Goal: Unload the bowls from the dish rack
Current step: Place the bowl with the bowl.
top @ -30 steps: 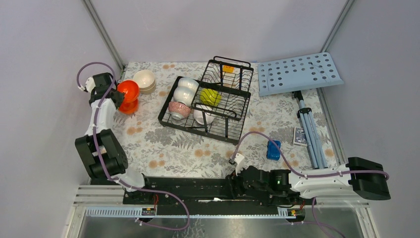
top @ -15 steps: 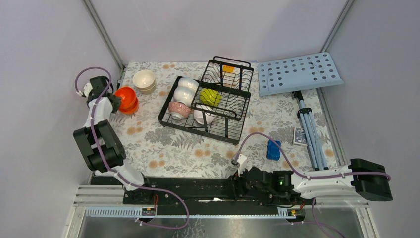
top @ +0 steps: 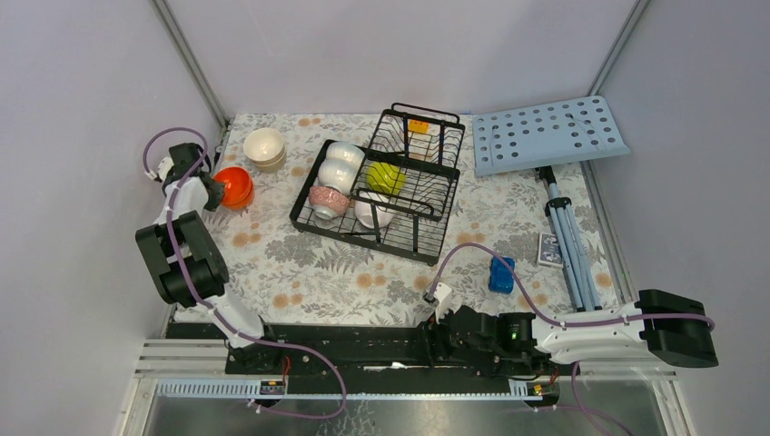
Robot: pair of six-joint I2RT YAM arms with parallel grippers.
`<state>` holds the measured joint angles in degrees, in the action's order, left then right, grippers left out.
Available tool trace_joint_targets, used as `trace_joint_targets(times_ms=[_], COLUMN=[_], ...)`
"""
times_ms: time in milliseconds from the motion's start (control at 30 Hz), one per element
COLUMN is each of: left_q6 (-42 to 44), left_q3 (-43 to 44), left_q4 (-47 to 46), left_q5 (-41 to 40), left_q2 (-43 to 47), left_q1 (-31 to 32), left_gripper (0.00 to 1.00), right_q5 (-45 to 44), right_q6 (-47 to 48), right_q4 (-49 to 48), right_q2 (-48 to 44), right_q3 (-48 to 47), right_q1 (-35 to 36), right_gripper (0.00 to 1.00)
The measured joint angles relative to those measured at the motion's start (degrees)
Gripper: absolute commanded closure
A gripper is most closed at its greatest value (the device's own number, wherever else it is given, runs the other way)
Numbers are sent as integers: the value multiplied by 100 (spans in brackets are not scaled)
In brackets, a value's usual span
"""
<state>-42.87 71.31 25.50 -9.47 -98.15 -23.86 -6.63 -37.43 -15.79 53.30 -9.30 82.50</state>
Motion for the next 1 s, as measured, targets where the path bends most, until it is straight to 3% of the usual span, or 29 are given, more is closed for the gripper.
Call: trace_joint_targets(times_ms=[867,1000], left_q6=[146,190], left_q3=[87,109], left_q4=[-39,-57], left_q5=[-168,-168], left_q2=[-315,-339], left_q1=[33,66], left_gripper=[100,92], right_q5=[0,-9], right_q6=[2,2], right_q4=[-24,-42], right_q2=[173,221], right_q3=[0,0], right_q1=[0,0], right_gripper=[27,26])
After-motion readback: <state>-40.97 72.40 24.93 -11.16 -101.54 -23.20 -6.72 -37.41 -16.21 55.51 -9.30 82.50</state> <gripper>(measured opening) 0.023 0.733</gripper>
